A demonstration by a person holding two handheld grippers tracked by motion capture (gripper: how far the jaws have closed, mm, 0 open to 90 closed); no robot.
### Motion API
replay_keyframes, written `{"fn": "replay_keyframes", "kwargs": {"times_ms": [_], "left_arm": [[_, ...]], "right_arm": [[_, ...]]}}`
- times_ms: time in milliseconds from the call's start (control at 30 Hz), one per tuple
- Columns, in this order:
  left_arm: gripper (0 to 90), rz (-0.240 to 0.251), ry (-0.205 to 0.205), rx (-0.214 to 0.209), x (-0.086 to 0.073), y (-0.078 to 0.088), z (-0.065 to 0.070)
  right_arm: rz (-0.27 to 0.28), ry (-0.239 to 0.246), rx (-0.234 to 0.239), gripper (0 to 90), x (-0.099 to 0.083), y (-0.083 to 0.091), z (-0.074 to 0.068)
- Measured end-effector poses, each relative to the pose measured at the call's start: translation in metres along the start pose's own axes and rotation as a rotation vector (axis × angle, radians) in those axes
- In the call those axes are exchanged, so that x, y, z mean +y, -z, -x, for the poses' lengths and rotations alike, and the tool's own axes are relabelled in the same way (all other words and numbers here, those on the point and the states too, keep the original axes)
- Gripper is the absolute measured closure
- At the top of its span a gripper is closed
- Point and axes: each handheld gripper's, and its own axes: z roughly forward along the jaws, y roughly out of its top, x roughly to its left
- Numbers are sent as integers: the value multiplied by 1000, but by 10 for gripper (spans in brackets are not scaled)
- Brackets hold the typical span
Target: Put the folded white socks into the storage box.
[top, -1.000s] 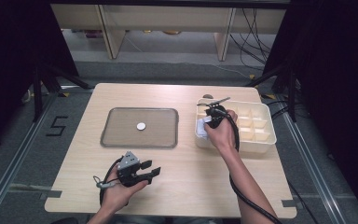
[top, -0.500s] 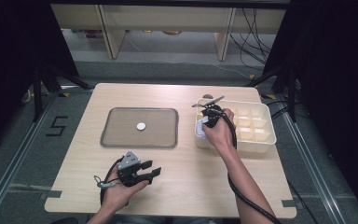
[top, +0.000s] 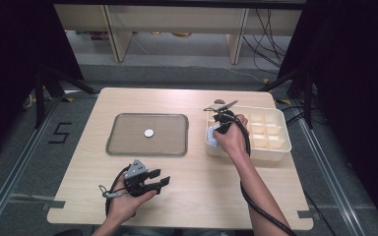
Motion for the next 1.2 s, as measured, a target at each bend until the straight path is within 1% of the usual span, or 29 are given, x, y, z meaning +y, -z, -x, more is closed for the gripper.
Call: {"fn": "replay_keyframes", "kwargs": {"times_ms": [33,100,133,167,200,267,367,400,433,467,500,533,567,600,633,667,700,733,767,800,833,867,900,933,1000,1100,1133,1167,1200], "left_arm": [[487,-1,1,0,0,0,0],[486,0,1,0,0,0,0],[486,0,3,1,0,0,0],[486,0,3,1,0,0,0],[486,4,7,-1,0,0,1],[486,3,4,0,0,0,1],[486,0,4,4,0,1,1],[485,1,5,3,0,1,1],[485,1,6,4,0,1,1],[486,10,11,-4,-1,0,1],[485,9,19,-2,-1,0,1],[485,4,19,3,-1,1,1],[485,4,16,1,-1,1,0],[485,5,16,1,-1,1,1],[485,5,19,1,-1,1,1],[485,5,17,-7,-1,1,1],[485,7,19,-8,-1,1,1],[485,7,19,-8,-1,1,1],[485,7,19,-8,-1,1,1],[485,8,19,-8,-1,1,1],[485,7,19,-9,-1,1,1],[485,8,20,-9,-1,1,1],[485,8,20,-9,-1,1,1],[485,7,21,-9,-1,1,1],[485,8,9,-5,-1,0,0],[485,8,8,-6,-1,0,0],[485,9,4,-7,-1,0,0],[485,9,4,-7,-1,0,0],[485,9,20,-5,-1,1,1]], "right_arm": [[7,-4,-5,661,0,0,2],[10,-36,14,607,0,2,4],[15,-33,6,590,-1,3,4],[10,-54,15,568,0,3,5],[22,-51,15,543,-1,4,7],[27,-76,15,504,-1,7,7],[55,-90,20,477,-2,10,9],[77,-68,18,473,-2,9,12],[74,-97,16,468,-2,11,11],[81,-94,23,467,-3,13,12],[99,-106,25,469,-3,17,12],[121,-104,20,484,-4,21,13],[138,-119,18,529,-4,26,12],[149,-120,18,582,-4,31,11],[157,-115,16,619,-5,34,10],[153,-130,25,664,-5,38,8],[172,-92,33,727,-5,39,10],[162,-127,29,770,-6,40,6],[159,-93,32,805,-7,39,8],[138,-93,38,830,-7,37,8],[109,-106,47,849,-8,35,7],[102,-93,48,858,-9,31,8],[86,-103,50,861,-10,29,6],[82,-83,48,863,-11,27,8],[67,-94,51,865,-12,22,7],[66,-76,41,872,-12,17,8],[62,-82,40,876,-12,17,7],[52,-82,40,879,-11,17,6],[53,-73,45,882,-11,16,6]]}}
